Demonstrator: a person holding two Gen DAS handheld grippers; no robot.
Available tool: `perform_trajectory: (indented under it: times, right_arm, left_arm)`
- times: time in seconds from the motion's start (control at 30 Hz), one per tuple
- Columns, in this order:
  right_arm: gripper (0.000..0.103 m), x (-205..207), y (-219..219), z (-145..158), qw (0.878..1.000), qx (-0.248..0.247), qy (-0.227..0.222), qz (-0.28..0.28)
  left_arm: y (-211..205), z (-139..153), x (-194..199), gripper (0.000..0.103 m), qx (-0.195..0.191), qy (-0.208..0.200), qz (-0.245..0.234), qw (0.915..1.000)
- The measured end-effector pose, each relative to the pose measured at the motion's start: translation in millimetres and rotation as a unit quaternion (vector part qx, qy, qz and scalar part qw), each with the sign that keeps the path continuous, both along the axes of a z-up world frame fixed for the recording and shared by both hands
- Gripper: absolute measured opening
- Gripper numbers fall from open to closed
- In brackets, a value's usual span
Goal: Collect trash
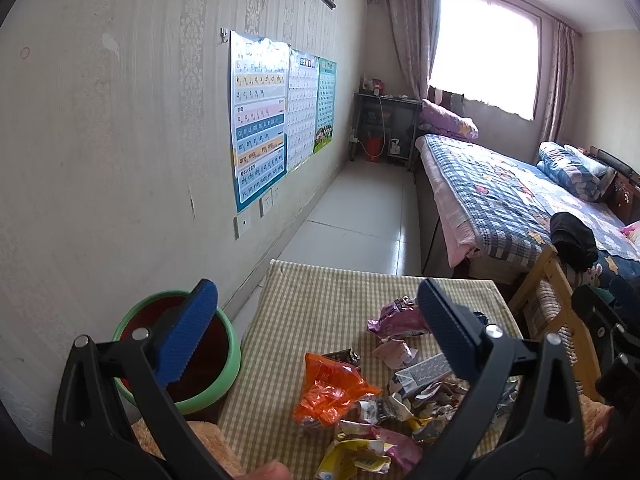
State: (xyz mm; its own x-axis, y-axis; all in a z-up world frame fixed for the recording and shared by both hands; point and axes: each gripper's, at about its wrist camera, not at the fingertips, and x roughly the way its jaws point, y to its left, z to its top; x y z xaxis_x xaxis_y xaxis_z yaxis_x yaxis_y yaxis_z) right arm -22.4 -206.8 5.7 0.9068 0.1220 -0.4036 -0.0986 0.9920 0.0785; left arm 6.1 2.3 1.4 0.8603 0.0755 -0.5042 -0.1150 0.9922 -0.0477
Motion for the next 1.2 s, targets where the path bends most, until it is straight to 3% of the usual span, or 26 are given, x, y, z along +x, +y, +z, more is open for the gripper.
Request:
perform_trajectory:
  times: [1.2]
  right_arm:
    - [0.096,2,3,-3,1.0,0.0,0.01,0.003]
  left_arm:
    - [11,-8,1,0.098,-0.007,0.008,0.011,0.9999]
